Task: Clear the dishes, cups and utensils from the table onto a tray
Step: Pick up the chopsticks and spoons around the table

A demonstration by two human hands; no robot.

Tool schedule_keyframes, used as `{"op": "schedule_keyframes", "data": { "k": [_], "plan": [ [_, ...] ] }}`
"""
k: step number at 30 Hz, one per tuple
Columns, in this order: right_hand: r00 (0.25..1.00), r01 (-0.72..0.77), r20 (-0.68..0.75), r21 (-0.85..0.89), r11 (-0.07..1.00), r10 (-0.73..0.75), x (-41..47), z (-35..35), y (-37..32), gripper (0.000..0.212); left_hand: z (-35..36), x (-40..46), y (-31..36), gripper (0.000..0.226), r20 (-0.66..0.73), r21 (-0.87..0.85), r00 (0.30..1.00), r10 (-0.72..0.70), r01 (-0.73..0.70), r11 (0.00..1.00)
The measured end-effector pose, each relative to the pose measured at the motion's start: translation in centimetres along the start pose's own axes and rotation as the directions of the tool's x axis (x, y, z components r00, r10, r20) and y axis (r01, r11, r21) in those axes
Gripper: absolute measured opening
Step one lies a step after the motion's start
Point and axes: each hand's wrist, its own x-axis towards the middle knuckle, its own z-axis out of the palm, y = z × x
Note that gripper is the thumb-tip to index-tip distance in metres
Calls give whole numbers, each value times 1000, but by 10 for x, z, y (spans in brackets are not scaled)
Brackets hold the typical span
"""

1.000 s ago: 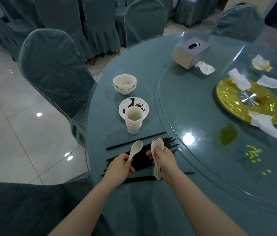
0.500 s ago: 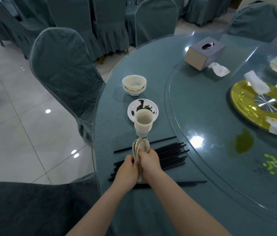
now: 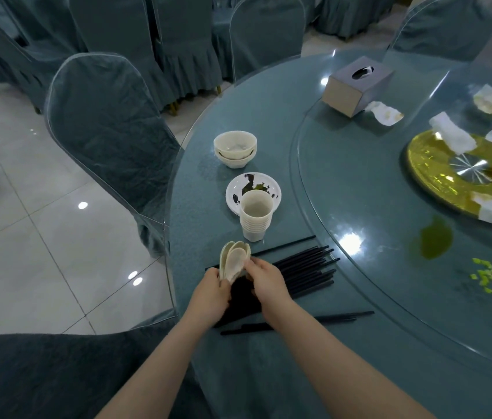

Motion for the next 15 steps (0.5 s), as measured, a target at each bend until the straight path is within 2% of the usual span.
{"op": "schedule_keyframes", "data": {
  "k": [1,3,6,8,11,15],
  "plan": [
    [995,87,-32,-148,985,-93,0,-8,4,27,-2,4,-2,9,-27,16,1000,-1,2,1000],
    [967,186,-71,-456,871,-244,0,-29,13,44,-7,15,-3,10,-80,61,997,-10,15,998],
    [940,183,-68,-727,662,-334,2,-60,27,50,-17,38,-1,11,-156,150,987,-20,44,988],
    [941,141,-82,-787,601,-328,2,-78,36,50,-19,53,4,10,-194,177,981,-18,53,983],
    [938,112,-100,-818,564,-331,4,-98,41,49,-15,72,13,10,-246,248,969,16,47,968],
    [930,116,-106,-824,555,-352,8,-110,42,49,-7,86,19,18,-192,468,969,152,-46,882]
  ]
}}
